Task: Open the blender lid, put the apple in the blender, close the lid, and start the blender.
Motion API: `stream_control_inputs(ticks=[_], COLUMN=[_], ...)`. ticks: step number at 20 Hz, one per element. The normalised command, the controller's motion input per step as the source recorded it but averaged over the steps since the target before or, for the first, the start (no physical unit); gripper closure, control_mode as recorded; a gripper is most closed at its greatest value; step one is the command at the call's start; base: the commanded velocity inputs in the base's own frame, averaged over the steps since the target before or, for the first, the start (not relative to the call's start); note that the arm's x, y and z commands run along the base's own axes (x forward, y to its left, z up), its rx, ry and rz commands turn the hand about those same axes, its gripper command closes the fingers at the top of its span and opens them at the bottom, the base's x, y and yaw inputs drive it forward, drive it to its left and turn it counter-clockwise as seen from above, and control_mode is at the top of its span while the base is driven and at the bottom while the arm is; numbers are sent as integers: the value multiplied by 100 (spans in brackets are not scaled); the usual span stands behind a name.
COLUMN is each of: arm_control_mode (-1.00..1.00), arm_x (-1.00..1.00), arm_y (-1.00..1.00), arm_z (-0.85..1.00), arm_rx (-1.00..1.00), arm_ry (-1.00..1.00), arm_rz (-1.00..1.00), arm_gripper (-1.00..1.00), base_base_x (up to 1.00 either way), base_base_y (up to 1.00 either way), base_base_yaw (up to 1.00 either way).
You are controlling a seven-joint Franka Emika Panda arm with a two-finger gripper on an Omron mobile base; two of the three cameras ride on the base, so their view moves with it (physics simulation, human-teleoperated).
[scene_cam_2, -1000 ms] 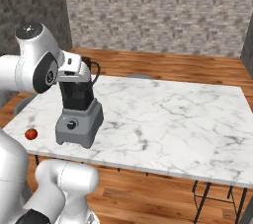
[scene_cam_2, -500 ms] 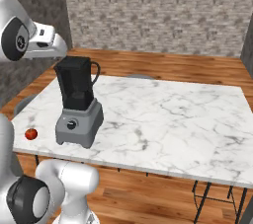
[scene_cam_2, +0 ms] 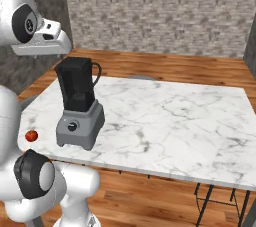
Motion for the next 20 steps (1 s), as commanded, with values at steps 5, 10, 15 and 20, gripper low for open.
stream_control_inputs(ticks=[5,10,15,20], arm_control_mode=[-100,-100,-100,-100], arm_x=[37,35,25,33], arm_y=[0,-11,-10,0], arm_z=[-35,-14,0,0], arm_rx=[0,2,1,0], arm_ry=[11,5,0,2], arm_rz=[0,0,0,0], arm_gripper=[-100,-100,-100,-100], base_base_x=[0,0,0,0], base_base_y=[0,0,0,0], base_base_yaw=[0,0,0,0])
